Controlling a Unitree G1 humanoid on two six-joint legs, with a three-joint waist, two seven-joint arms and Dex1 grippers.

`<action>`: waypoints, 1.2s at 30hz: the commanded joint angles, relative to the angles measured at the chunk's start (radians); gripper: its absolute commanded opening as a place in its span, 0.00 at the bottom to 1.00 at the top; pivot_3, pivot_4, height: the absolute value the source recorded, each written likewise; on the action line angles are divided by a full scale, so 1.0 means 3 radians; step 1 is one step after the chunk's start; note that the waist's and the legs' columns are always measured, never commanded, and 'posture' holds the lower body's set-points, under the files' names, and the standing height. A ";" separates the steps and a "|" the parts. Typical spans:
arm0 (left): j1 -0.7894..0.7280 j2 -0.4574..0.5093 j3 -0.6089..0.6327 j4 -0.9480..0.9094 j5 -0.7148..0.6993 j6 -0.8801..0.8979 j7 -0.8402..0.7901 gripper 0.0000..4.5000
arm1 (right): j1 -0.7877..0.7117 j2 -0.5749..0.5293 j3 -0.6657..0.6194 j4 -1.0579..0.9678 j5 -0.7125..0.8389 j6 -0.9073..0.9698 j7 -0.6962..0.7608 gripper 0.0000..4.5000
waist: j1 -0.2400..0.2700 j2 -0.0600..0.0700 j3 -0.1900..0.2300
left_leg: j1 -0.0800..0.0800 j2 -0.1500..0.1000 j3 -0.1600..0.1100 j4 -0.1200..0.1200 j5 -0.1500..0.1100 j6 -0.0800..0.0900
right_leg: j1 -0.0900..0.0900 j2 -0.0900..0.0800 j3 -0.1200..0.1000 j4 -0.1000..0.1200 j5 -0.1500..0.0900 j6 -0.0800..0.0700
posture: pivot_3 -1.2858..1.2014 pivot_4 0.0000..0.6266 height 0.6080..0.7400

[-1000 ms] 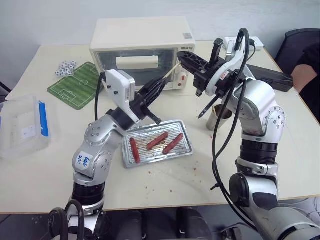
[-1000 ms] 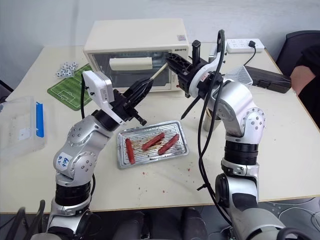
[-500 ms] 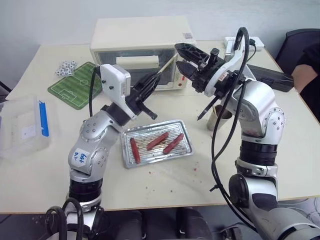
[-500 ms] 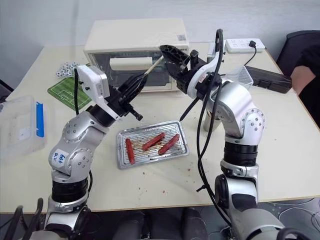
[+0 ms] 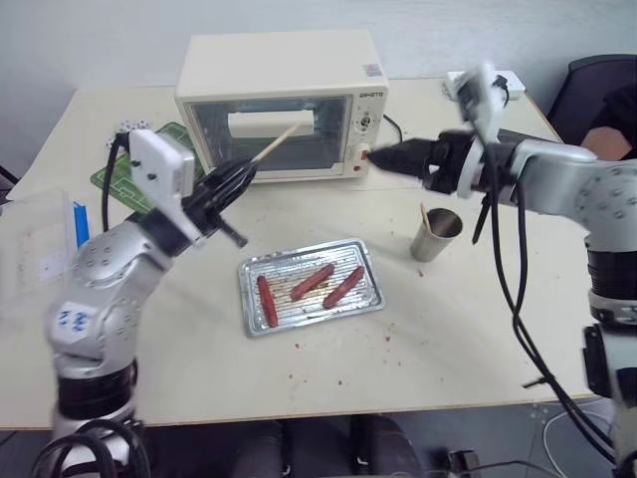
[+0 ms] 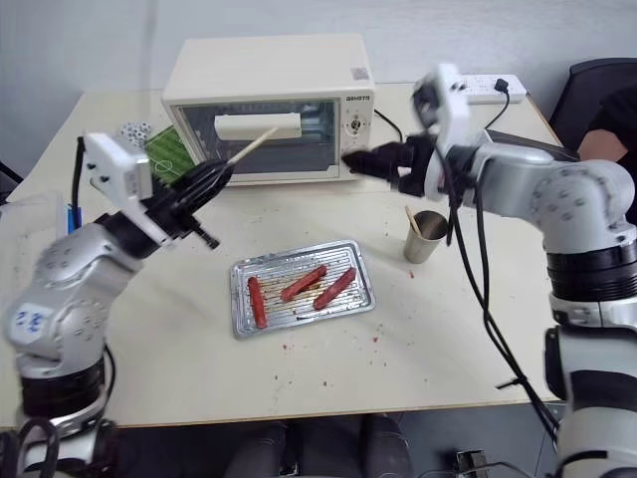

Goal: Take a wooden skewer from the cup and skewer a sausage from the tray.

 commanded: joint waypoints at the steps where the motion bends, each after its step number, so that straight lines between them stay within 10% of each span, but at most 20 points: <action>1: 0.0290 0.0361 0.0321 -0.0356 -0.0365 0.0206 -0.0347 0.00 | 0.0111 -0.0242 0.0653 -0.0248 -0.1161 -0.0913 0.1353 0.88 | 0.0001 -0.0001 0.0001 | 0.0000 0.0000 -0.0001 0.0000 -0.0001 -0.0001 | 0.0000 0.0000 -0.0001 0.0000 0.0000 0.0000 | 0.52 0.24 1.00; 7: 0.0787 0.0960 0.0681 -0.0499 -0.0765 0.0436 -0.0877 0.00 | 0.0239 -0.0101 0.1077 0.0019 -0.2216 -0.1843 0.2334 0.88 | 0.0007 -0.0011 0.0007 | 0.0000 -0.0005 0.0000 0.0012 -0.0003 -0.0002 | 0.0001 -0.0006 -0.0001 -0.0001 0.0002 0.0003 | 0.52 0.24 1.00; 14: 0.0872 0.1169 0.0716 -0.0484 -0.0822 0.0386 -0.1033 0.00 | 0.0277 0.0274 0.0990 0.0259 -0.2635 -0.2045 0.2587 0.48 | 0.0002 -0.0011 0.0006 | 0.0008 -0.0003 -0.0004 0.0018 -0.0001 -0.0008 | 0.0007 -0.0007 -0.0003 0.0002 0.0002 0.0000 | 0.52 0.24 1.00; 36: 0.0455 0.0994 0.0379 -0.0354 -0.0758 0.0196 -0.0824 0.00 | 0.0362 0.0904 0.0944 0.0790 -0.3382 -0.2468 0.2720 0.48 | -0.0001 -0.0011 0.0006 | 0.0007 -0.0003 -0.0003 0.0014 -0.0001 -0.0009 | 0.0007 -0.0003 -0.0003 0.0011 0.0002 0.0001 | 0.52 0.24 1.00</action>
